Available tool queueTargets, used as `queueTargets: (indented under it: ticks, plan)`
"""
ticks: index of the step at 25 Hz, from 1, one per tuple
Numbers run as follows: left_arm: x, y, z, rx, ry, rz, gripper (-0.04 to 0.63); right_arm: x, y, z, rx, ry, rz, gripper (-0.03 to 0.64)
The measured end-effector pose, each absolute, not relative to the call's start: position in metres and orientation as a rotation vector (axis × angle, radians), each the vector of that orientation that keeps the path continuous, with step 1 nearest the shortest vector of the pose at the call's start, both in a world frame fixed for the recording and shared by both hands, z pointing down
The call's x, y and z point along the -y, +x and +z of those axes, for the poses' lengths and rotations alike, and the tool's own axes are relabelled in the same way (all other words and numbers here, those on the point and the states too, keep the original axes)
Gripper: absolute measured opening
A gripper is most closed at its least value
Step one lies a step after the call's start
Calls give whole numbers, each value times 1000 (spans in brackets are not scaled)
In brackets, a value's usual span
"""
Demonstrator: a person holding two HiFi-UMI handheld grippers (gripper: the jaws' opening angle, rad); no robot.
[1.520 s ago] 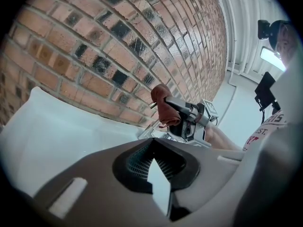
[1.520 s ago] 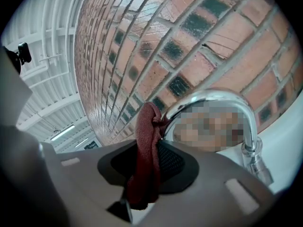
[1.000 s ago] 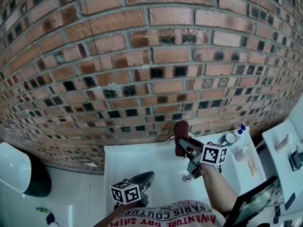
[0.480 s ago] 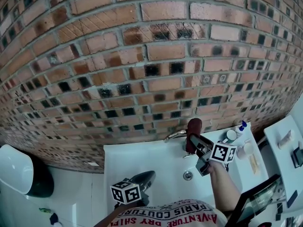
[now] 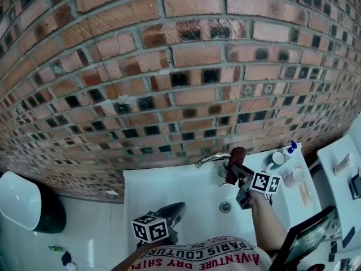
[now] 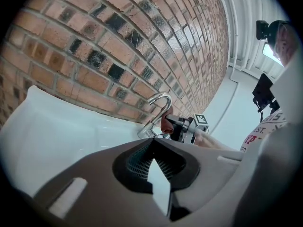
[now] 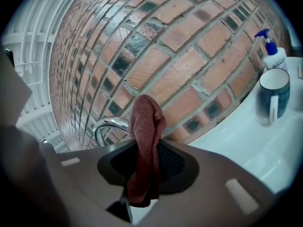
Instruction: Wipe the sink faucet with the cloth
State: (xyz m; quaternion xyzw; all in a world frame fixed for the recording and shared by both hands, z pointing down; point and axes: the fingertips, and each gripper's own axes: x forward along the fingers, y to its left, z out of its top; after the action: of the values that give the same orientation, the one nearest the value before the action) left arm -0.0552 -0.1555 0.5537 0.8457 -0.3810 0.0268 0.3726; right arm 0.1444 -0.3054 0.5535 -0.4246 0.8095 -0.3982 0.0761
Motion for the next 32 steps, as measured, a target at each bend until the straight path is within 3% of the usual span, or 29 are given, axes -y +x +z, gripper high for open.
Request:
queueTargets:
  ticks: [13, 24, 32]
  plan:
    - [161, -55, 556, 989, 2169, 75, 5, 312, 141, 596, -2387, -1326, -1333, 98]
    - [150, -50, 540, 971, 2209, 53, 5, 279, 141, 568, -2369, -1282, -1302, 100]
    - [141, -50, 530, 971, 2236, 36, 5, 240, 95, 547, -2457, -1084, -1338, 100]
